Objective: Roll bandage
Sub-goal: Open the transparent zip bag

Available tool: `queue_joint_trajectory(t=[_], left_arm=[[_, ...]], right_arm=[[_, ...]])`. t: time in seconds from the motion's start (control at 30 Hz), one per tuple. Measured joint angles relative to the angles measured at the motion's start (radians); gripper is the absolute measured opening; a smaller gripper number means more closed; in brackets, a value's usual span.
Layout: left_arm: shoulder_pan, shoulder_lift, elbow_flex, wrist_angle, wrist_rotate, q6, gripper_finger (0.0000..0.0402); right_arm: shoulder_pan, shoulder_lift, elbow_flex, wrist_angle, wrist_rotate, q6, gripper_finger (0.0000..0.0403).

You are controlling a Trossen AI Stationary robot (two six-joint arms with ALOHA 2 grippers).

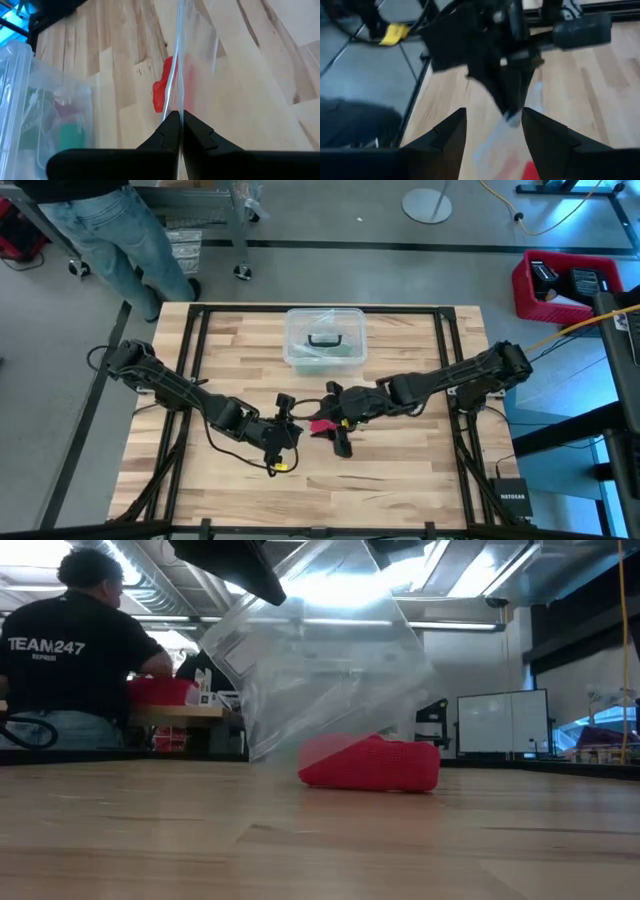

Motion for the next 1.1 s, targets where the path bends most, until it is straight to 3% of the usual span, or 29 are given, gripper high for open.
queue_joint_trajectory(t=[0.17, 0.33, 0.5, 0.83, 1.1], left_arm=[[0.001, 0.000, 0.000, 0.013, 0.000, -0.009, 0.0001], [-0.004, 0.000, 0.000, 0.019, 0.000, -0.008, 0.0003], [-0.024, 0.000, 0.000, 0.023, 0.000, 0.001, 0.0003], [-0.027, 0.004, 0.000, 0.016, 0.000, -0.002, 0.0002], [-0.025, 0.004, 0.000, 0.021, 0.000, -0.001, 0.0002]], right_arm=[[-0.005, 0.081, -0.003, 0.008, 0.050, 0.080, 0.0193], [-0.009, 0.124, -0.003, -0.032, 0.023, 0.121, 0.0193], [-0.008, 0.126, -0.003, -0.086, 0.024, 0.129, 0.0193], [-0.008, 0.099, 0.059, -0.032, 0.024, 0.111, 0.0193], [-0.009, 0.155, 0.057, -0.051, 0.059, 0.111, 0.0193]])
